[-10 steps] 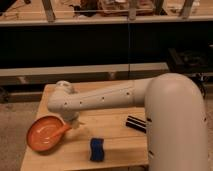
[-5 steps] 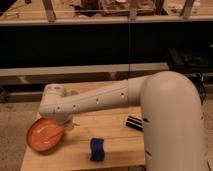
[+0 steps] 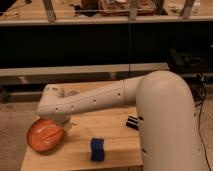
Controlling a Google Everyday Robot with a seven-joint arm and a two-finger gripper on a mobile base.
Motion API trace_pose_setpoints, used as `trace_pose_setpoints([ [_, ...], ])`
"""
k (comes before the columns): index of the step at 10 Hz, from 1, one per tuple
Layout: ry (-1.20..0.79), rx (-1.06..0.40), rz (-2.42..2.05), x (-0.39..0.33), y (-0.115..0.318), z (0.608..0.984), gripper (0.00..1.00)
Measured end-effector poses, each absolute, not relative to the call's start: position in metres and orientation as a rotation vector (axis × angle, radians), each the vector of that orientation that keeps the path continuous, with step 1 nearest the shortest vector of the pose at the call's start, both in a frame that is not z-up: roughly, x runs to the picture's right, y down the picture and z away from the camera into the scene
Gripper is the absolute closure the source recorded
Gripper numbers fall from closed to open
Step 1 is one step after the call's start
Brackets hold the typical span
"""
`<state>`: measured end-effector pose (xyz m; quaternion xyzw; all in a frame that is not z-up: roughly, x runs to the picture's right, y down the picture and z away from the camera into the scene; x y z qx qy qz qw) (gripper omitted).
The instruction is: Place the pepper in the ceramic bowl
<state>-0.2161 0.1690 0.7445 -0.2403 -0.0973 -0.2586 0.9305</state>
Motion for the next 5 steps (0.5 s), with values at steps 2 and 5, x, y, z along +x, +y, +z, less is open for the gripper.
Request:
trace_pose_setpoints([
  [2,-0.200,-0.484,-0.527,-0.2171,0.1683,0.7480,0.94],
  [5,-0.208,-0.467,-0.526,-0.2240,0.1676,0.7524,0.94],
])
